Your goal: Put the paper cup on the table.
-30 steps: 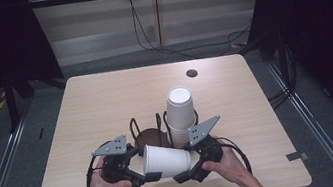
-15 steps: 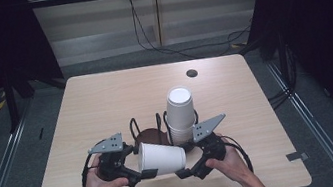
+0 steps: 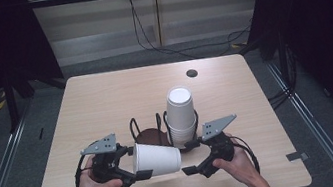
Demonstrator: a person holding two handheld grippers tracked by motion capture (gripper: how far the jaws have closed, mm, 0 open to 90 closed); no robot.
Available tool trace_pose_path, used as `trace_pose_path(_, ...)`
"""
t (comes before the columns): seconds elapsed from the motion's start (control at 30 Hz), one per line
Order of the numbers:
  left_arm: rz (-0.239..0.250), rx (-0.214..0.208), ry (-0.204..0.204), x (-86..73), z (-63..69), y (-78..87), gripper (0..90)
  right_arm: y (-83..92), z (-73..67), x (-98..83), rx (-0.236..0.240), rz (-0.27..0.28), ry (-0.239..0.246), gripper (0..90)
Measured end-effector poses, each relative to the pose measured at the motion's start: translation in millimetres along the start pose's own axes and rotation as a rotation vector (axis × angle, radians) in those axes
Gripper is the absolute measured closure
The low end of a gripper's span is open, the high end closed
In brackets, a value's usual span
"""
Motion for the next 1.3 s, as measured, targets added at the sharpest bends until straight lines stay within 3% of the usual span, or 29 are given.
trace_pose_path(0.17,-0.027,0.039,-0.007,-1.2,-3.9,4.1,13.1,6.5,8.3,-1.6,-0.080,0.030,-0.037,14.6)
trace_pose_path(0.3,-0.050,0.072,0.003,-4.0,-8.3,8.7,13.0,9.6,10.8,-3.6,-0.101,0.039,-0.043,14.6)
trace_pose_path(0.43,-0.081,0.094,-0.001,-6.1,-12.8,15.4,13.0,9.7,13.6,-4.1,-0.111,0.036,-0.043,14.6)
trace_pose_path(0.6,-0.091,0.149,0.022,-7.5,-24.4,24.1,13.0,8.3,14.3,-6.0,-0.115,0.026,-0.044,14.6)
trace_pose_path(0.8,-0.146,0.177,0.022,-11.1,-28.4,33.6,13.1,8.5,16.9,-6.4,-0.126,0.025,-0.047,14.6)
trace_pose_path(1.13,-0.181,0.220,0.023,-7.6,-40.6,56.9,13.2,9.6,19.9,-6.9,-0.158,0.020,-0.041,17.8)
trace_pose_path(1.3,-0.184,0.264,0.062,-7.1,-49.9,69.5,12.9,10.2,24.2,-6.5,-0.187,0.034,-0.049,17.3)
Point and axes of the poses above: each handheld gripper's, and its own axes: y roughly backward along the jaws, x roughly out of its top, z roughly to its right, the point moved 9 cm from there along -y, roughly forward along the jaws, and after that the axes turned 9 degrees about z, right-handed, at the moved point
